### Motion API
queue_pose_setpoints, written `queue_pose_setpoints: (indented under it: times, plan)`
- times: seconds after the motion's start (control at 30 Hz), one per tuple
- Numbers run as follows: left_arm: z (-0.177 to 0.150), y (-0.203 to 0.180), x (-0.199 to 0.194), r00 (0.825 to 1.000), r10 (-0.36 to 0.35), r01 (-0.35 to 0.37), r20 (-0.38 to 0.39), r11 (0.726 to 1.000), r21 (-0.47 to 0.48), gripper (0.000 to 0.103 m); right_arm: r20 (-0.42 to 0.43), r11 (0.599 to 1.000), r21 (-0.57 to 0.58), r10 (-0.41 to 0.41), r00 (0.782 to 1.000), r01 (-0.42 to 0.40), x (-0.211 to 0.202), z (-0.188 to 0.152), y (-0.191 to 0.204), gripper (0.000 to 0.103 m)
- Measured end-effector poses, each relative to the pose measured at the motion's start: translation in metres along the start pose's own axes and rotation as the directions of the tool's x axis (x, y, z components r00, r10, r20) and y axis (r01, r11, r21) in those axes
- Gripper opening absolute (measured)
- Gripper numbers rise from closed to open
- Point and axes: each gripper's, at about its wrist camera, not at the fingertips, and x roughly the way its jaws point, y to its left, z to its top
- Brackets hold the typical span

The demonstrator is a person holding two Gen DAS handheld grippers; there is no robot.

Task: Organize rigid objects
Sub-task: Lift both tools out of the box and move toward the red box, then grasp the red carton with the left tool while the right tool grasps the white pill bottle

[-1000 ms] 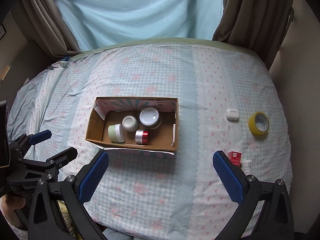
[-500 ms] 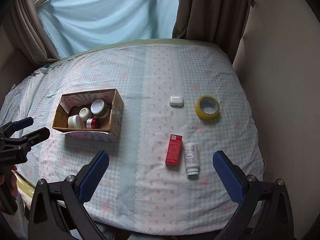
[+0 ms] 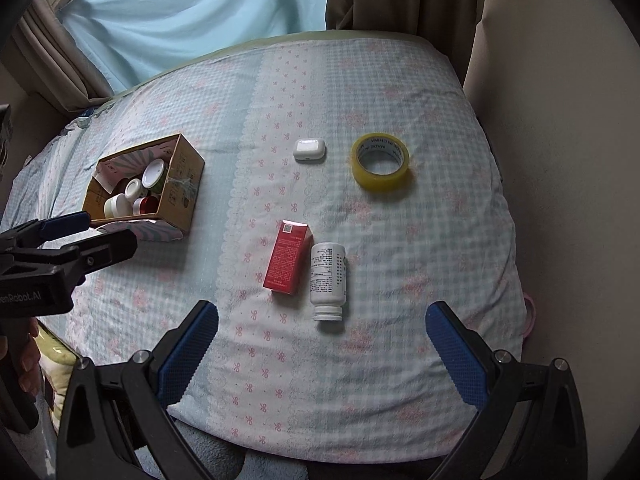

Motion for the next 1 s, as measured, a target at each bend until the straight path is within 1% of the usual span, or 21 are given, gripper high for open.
queue_pose_setpoints:
  times: [0.1,0.2,0.3,0.37,0.43,0.47,0.5,0.67,0.73,0.77,0.8,0.87,0.9,0.93,1.0]
  plan:
    - [0.009,-0.012,0.029,0.998,0.002,-0.001,-0.062,1.000,0.028,0.103,-0.041,1.000,0.028,0.009,0.999,-0.008,0.020,-0.002,-0.007,0.103]
    - [0.016,-0.021,0.053,0.995,0.009,-0.003,-0.102,0.998,0.059,0.103,-0.069,0.998,0.059,0.024,0.997,-0.020,0.032,-0.003,-0.012,0.103]
    - [0.023,-0.027,0.081,0.989,0.018,-0.007,-0.147,0.997,0.071,0.102,-0.094,0.999,0.051,0.017,0.995,-0.012,0.050,-0.002,-0.010,0.103]
    - [0.025,-0.027,0.097,0.985,0.019,-0.007,-0.170,0.998,0.070,0.100,-0.126,0.999,0.043,0.007,0.992,-0.001,0.066,0.000,-0.009,0.103]
    - [0.028,-0.027,0.113,0.981,0.019,-0.004,-0.195,0.997,0.078,0.100,-0.157,0.998,0.058,0.016,0.988,-0.007,0.081,0.002,-0.009,0.103]
    - [0.029,-0.027,0.120,0.978,0.023,-0.005,-0.208,0.996,0.085,0.100,-0.171,0.998,0.067,0.023,0.985,-0.012,0.089,0.004,-0.010,0.102]
    - [0.030,-0.026,0.128,0.975,0.026,-0.006,-0.219,0.996,0.091,0.100,-0.185,0.997,0.071,0.026,0.982,-0.013,0.096,0.006,-0.010,0.098]
    - [0.039,-0.023,0.168,0.961,0.033,-0.009,-0.275,0.996,0.088,0.099,-0.229,0.999,0.026,-0.016,0.973,0.022,0.134,0.015,-0.009,0.097]
    - [0.044,-0.022,0.183,0.954,0.020,0.004,-0.298,0.997,0.080,0.099,-0.251,1.000,0.026,-0.005,0.968,0.012,0.152,0.017,-0.012,0.092]
    - [0.045,-0.022,0.191,0.952,0.022,0.004,-0.304,0.996,0.084,0.099,-0.268,1.000,0.028,-0.001,0.963,0.008,0.161,0.017,-0.013,0.088]
    - [0.046,-0.022,0.198,0.949,0.030,-0.001,-0.312,0.996,0.092,0.098,-0.283,1.000,0.028,0.003,0.959,0.005,0.170,0.017,-0.014,0.086]
    - [0.048,-0.021,0.217,0.937,0.033,0.000,-0.347,0.996,0.095,0.092,-0.312,1.000,0.019,0.004,0.950,0.002,0.186,0.015,-0.015,0.086]
    - [0.048,-0.019,0.226,0.931,0.029,0.004,-0.365,0.996,0.089,0.085,-0.324,1.000,0.019,0.005,0.946,0.002,0.193,0.015,-0.015,0.086]
    - [0.048,-0.018,0.233,0.925,0.026,0.007,-0.378,0.996,0.085,0.082,-0.335,1.000,0.025,0.011,0.942,-0.003,0.200,0.014,-0.016,0.085]
    - [0.049,-0.016,0.240,0.922,-0.018,0.044,-0.387,0.997,0.059,0.082,-0.351,0.999,0.039,0.021,0.936,-0.007,0.211,0.014,-0.018,0.081]
